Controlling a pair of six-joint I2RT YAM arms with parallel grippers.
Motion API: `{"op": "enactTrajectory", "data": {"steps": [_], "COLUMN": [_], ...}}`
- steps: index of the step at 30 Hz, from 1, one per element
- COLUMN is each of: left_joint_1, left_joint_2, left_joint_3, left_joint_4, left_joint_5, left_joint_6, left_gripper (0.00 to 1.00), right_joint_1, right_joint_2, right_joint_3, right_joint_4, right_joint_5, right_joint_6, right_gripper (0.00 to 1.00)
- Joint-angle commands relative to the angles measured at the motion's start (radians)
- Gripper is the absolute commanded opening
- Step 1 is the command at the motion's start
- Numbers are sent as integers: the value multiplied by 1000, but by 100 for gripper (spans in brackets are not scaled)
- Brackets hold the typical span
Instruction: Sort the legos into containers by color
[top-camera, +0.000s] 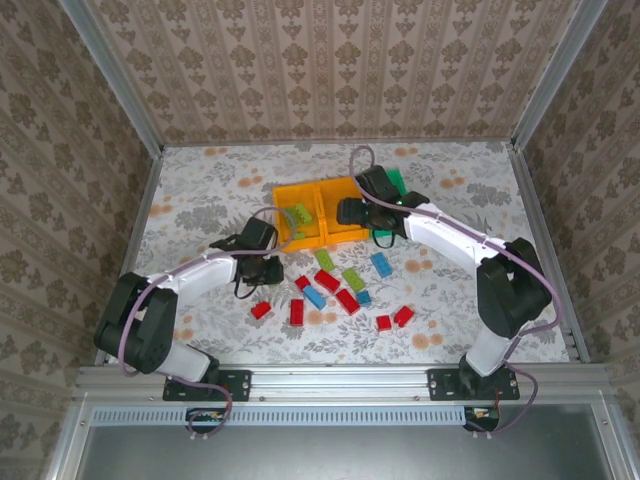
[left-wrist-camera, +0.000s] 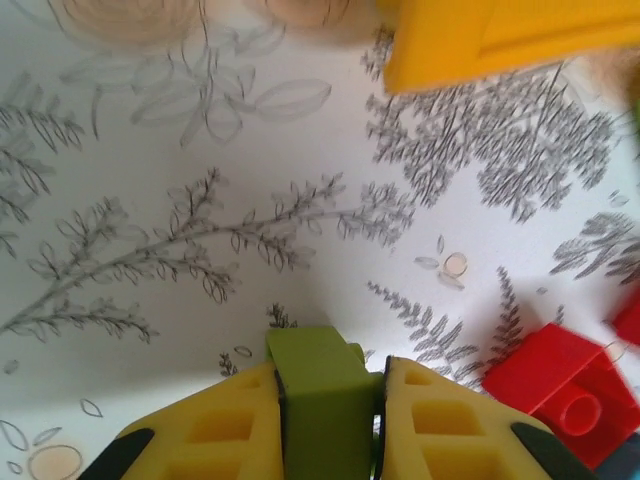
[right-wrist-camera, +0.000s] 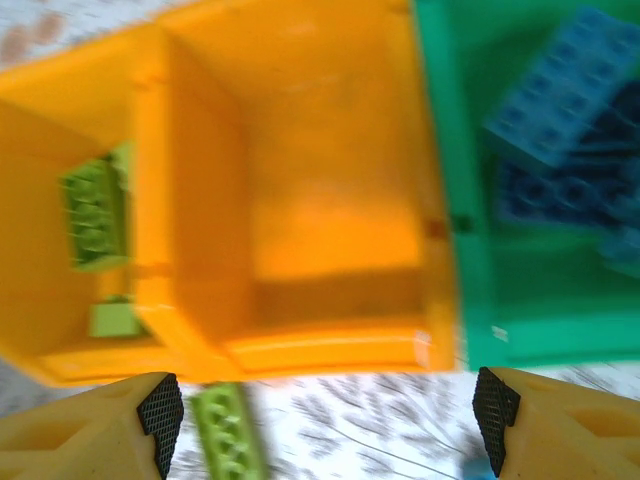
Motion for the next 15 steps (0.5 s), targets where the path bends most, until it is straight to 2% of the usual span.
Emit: {"op": "enactTrajectory", "data": {"steps": [1, 8, 14, 15], "left_joint_1": [-4, 22, 54, 84], "left_joint_2": [-39, 61, 224, 256], "left_joint_3": [127, 371, 543, 568], "left_joint_4": [-17, 3, 34, 41], "left_joint_5": [-42, -52, -2, 12], "left_joint_6": [41, 179, 214, 210], "left_gripper": [18, 20, 20, 20], "right_joint_1": [-6, 78, 134, 145], "right_joint_2": [-77, -71, -24, -6], "right_joint_3": [-62, -126, -136, -122], "right_joint_4": [-24, -68, -25, -24], "right_joint_5": [50, 49, -1, -1], "right_joint_6": [-23, -102, -89, -85], "right_gripper": [77, 72, 70, 70]}}
